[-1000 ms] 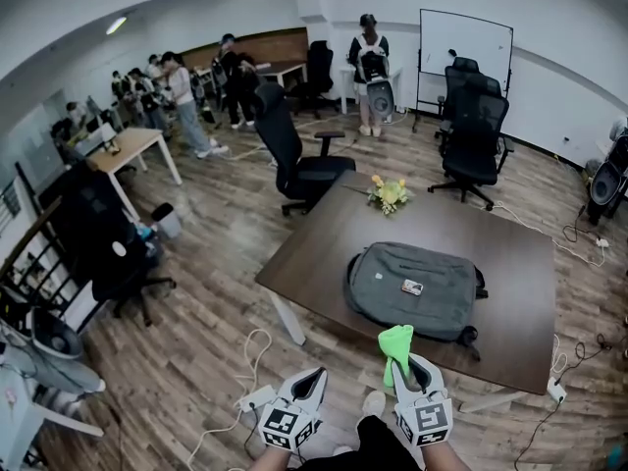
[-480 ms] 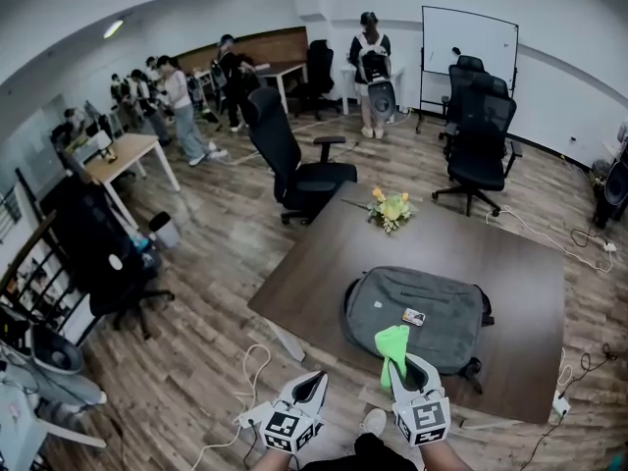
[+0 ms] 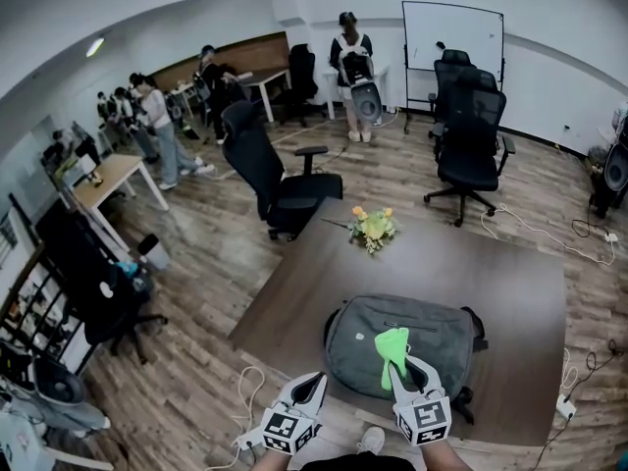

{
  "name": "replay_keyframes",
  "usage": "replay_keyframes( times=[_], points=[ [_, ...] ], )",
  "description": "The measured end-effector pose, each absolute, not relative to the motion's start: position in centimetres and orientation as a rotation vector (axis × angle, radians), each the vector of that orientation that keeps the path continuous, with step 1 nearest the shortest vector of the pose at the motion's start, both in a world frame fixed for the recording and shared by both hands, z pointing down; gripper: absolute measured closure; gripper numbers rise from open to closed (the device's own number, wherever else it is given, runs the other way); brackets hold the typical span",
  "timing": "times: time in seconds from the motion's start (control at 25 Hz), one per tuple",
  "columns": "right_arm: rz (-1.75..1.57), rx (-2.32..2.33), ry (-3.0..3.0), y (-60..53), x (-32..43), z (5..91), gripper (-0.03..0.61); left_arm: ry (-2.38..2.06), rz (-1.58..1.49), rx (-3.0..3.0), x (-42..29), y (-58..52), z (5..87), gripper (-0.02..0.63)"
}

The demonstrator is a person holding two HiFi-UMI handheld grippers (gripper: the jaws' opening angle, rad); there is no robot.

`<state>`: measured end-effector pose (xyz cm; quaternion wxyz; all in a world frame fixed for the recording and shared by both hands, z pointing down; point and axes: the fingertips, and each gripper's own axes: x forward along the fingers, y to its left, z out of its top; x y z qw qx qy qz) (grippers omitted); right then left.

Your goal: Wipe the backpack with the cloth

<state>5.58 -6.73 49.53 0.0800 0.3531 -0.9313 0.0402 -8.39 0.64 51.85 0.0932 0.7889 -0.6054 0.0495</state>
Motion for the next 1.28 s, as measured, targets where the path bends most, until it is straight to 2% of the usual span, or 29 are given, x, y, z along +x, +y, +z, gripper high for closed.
replay_keyframes(
  times=[0.48, 1.28],
  points=[
    [0.150, 1.106, -2.756, -13.7, 5.9, 51.0, 0.489, -1.721, 0.130, 2.376, -8.3, -6.4, 52.8, 0.595],
    [0.422, 1.376, -2.514, -22.2, 0.2, 56.3, 0.491, -1.415, 0.182, 2.545, -15.0, -18.9, 54.9, 0.595]
  ],
)
